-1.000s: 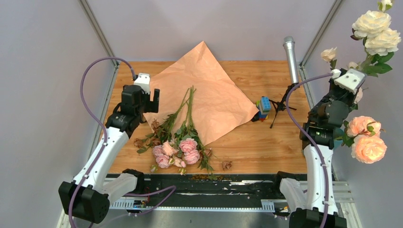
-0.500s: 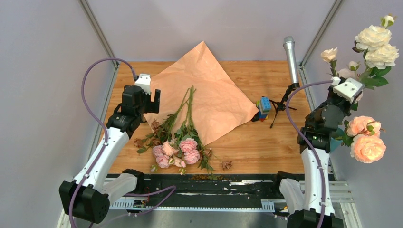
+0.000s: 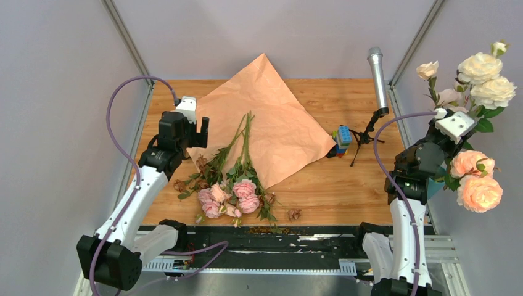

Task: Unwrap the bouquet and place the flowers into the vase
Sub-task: Insert the fake flower into the vase.

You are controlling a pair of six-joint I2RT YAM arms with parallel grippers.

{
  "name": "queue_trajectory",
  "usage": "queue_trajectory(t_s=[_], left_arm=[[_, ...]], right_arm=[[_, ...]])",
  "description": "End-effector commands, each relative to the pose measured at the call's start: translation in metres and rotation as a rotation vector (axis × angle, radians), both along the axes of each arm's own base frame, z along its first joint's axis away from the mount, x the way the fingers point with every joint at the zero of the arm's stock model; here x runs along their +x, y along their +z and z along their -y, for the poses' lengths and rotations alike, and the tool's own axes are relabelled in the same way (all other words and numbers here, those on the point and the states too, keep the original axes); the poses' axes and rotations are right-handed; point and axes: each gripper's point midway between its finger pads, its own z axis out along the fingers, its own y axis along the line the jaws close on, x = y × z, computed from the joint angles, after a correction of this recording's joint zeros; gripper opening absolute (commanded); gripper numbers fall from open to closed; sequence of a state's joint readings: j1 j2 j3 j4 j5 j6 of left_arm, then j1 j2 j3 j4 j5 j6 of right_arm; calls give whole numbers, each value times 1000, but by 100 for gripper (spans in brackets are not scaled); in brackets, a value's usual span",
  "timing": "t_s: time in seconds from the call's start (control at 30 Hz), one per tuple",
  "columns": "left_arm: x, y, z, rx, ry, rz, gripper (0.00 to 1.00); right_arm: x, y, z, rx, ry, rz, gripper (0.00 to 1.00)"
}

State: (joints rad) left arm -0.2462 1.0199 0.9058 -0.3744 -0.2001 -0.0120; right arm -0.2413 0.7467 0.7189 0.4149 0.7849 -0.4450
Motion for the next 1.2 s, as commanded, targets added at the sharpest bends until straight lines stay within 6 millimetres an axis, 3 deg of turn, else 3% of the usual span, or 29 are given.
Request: queue_trajectory(t_s=[0.0, 0.33, 0.7, 0.93, 1.03, 1.17], left_arm=[[2, 17, 1, -12, -12, 63, 100], [0, 23, 1, -19, -16, 83, 100], [0, 25, 4, -31, -25, 87, 100], [0, 26, 4, -33, -27, 88, 100], [-1, 28, 4, -33, -25, 94, 100], [-1, 28, 4, -34, -28, 96, 100]], right_arm=[[-4, 0, 1, 33, -2, 2, 36], [8, 6, -23, 58, 192, 37, 66], [10, 49, -47, 1, 347, 82, 87], [8, 80, -51, -18, 365, 92, 91], [5, 78, -47, -14, 336, 92, 91], [10, 58, -42, 14, 317, 44, 92]])
